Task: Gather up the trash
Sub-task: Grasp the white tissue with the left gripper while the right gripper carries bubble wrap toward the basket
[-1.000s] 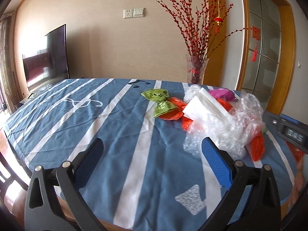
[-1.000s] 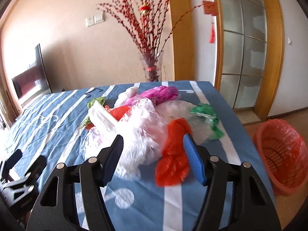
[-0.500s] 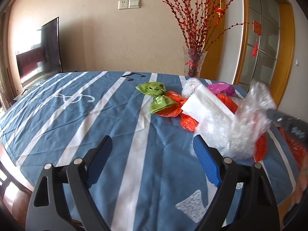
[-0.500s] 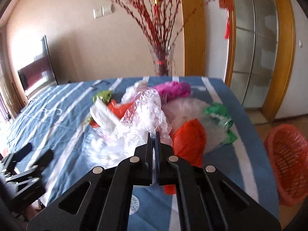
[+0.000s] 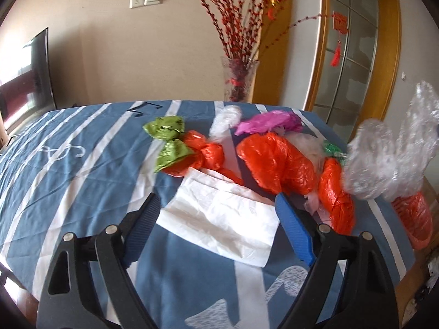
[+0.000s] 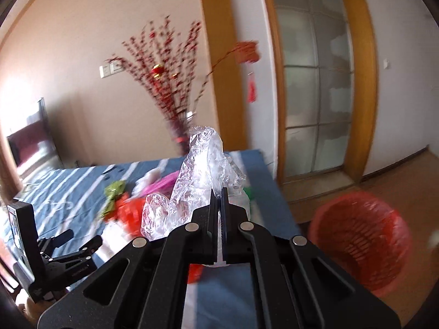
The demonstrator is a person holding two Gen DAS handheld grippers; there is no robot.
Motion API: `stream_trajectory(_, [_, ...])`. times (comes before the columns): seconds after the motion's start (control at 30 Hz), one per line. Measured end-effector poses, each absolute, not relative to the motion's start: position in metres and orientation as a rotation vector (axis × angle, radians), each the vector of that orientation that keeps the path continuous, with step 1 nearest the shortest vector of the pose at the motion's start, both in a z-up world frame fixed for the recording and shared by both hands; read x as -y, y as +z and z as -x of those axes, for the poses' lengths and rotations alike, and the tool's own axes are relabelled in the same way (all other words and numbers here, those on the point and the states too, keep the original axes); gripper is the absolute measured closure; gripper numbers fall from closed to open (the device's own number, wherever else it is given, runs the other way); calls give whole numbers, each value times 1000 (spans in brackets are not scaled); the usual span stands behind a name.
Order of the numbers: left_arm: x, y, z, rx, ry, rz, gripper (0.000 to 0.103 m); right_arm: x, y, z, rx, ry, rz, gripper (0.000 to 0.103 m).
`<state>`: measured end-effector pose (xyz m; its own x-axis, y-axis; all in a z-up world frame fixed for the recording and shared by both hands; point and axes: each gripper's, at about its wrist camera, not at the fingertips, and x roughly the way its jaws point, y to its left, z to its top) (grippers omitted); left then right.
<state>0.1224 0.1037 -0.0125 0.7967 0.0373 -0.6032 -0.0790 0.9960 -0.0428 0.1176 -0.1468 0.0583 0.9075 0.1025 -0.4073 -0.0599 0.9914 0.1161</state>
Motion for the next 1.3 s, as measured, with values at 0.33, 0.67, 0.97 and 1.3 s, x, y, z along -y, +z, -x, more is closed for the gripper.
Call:
stream_trajectory(0.33, [-110, -35, -148, -740, 103, 19, 25, 176, 47, -122, -439, 40, -135, 101])
stream_trajectory(0.67, [-101, -73, -168, -884, 83, 6, 49, 185, 38, -119, -462, 43, -164, 101])
stream_trajectory(0.97, [-89, -68, -165, -836, 28, -22, 93, 194, 38, -116, -458, 33, -183, 101])
stream_trajectory(1.3, [-63, -11, -128, -675, -96, -6, 94, 214, 38, -110, -433, 2, -202, 101])
